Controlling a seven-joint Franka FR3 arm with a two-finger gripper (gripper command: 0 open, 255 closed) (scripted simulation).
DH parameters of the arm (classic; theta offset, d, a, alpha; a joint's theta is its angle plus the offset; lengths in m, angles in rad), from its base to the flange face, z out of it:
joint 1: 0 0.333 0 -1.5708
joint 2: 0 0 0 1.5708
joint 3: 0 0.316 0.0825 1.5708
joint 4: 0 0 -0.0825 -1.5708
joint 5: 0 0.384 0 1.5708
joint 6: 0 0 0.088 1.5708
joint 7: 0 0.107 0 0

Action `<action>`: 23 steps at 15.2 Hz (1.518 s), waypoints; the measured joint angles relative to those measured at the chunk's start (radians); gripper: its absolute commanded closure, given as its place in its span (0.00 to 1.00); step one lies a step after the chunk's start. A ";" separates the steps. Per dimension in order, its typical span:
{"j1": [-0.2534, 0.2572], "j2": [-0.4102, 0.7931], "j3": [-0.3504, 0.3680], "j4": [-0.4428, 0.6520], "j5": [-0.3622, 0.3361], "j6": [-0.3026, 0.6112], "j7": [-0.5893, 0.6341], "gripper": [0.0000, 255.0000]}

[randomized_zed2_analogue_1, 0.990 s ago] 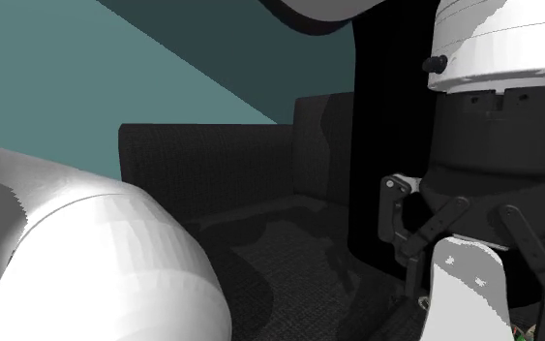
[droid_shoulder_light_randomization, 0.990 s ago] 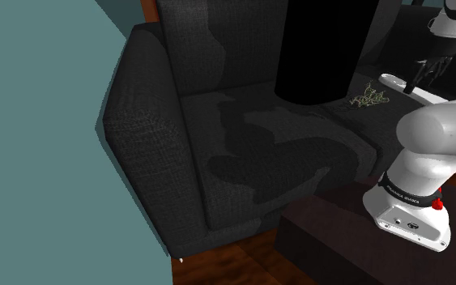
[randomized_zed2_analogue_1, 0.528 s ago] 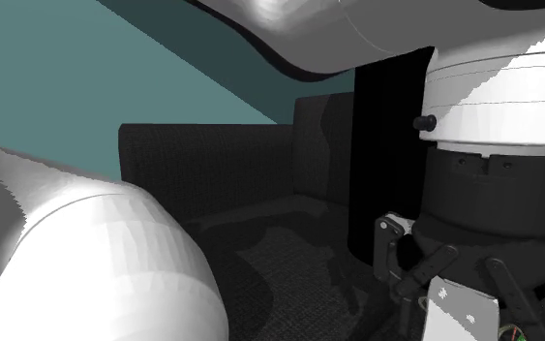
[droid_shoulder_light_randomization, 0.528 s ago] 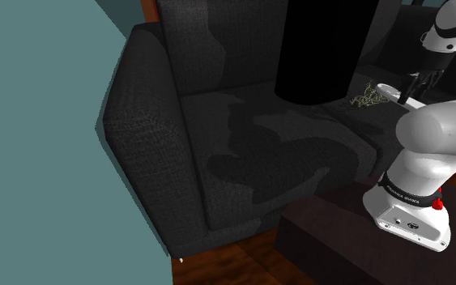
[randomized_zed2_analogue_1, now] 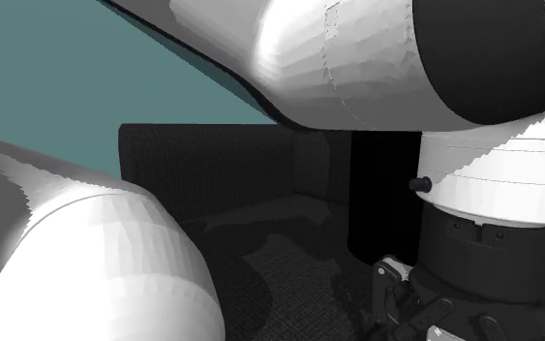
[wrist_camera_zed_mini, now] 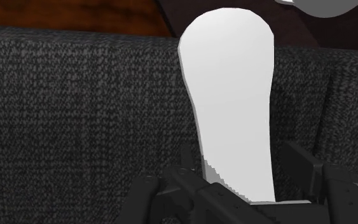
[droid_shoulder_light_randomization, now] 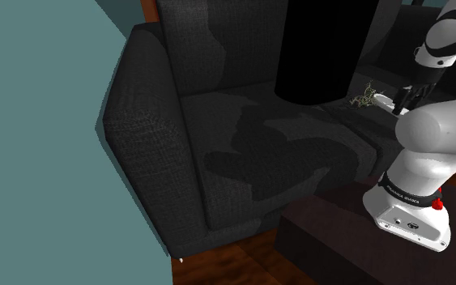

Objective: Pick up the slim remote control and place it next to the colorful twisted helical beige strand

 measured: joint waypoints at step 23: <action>0.015 -0.030 0.044 0.057 0.044 -0.082 -0.004 0.00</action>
